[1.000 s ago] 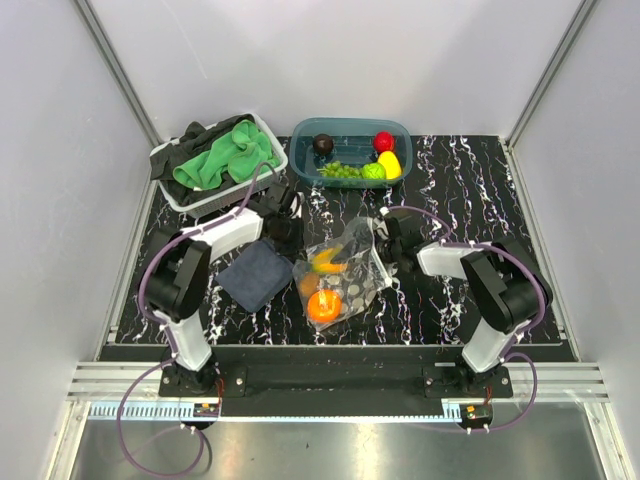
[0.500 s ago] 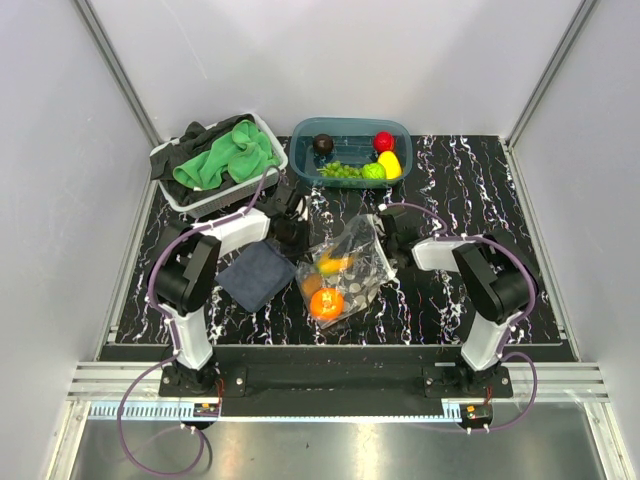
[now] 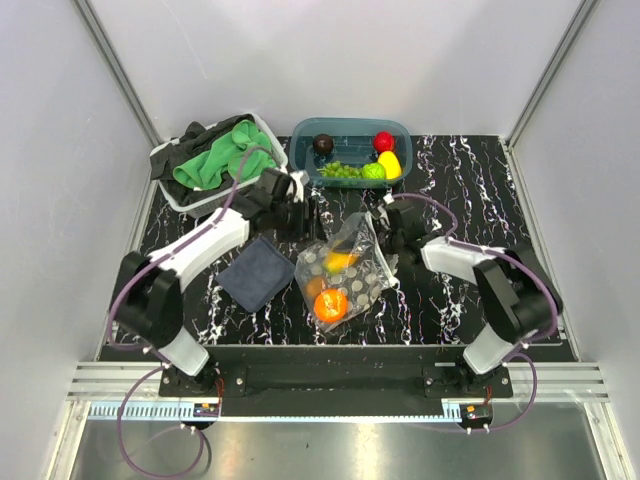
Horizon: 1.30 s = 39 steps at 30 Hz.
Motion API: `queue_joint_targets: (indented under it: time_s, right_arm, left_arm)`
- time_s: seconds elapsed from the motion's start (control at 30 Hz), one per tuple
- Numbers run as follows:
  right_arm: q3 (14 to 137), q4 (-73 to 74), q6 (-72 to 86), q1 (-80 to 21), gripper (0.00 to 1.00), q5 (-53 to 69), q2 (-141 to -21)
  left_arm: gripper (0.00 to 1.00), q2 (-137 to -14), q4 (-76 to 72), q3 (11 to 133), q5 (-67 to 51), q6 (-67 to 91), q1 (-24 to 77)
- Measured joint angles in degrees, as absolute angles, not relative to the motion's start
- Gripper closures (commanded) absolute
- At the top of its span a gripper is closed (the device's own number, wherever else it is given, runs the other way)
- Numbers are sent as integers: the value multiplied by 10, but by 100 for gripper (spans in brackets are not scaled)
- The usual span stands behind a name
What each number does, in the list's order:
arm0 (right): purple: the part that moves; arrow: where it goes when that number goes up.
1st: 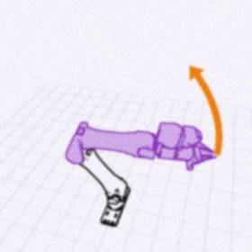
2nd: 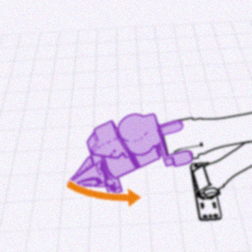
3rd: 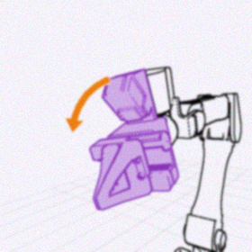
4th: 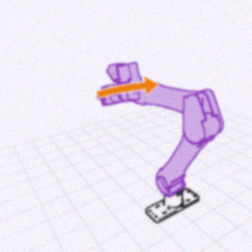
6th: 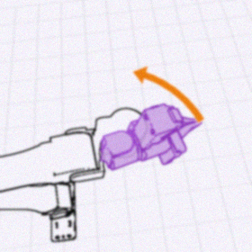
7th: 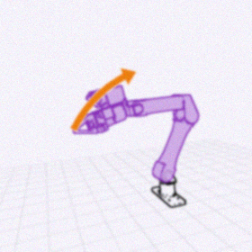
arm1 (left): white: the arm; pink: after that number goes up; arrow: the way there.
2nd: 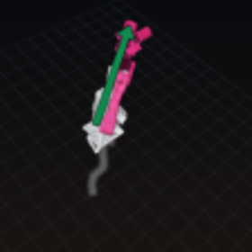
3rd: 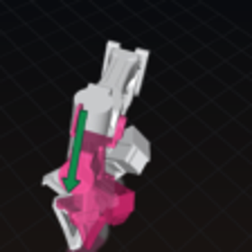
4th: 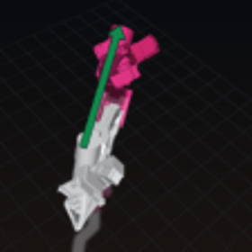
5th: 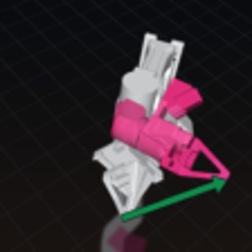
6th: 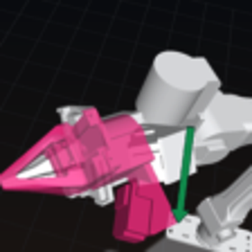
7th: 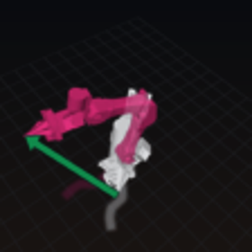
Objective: Open the zip-top bag and remove the fake food
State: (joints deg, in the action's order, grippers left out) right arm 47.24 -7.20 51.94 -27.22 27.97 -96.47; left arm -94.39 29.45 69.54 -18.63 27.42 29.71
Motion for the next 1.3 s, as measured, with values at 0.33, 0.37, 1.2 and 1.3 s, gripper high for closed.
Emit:
queue_joint_targets:
  time_s: [0.33, 0.37, 1.2, 1.3]
  right_arm:
    - [473, -16, 482, -272, 89, 255, -897]
    - [473, -12, 482, -273, 89, 251, -895]
    - [448, 79, 462, -284, 89, 208, -784]
    - [448, 109, 440, -285, 90, 190, -737]
  left_arm:
    - [27, -881, 228, 800, -208, 352, 390]
    - [28, -891, 227, 813, -207, 358, 398]
    - [100, -974, 315, 892, -125, 364, 451]
    - [100, -966, 321, 886, -123, 353, 447]
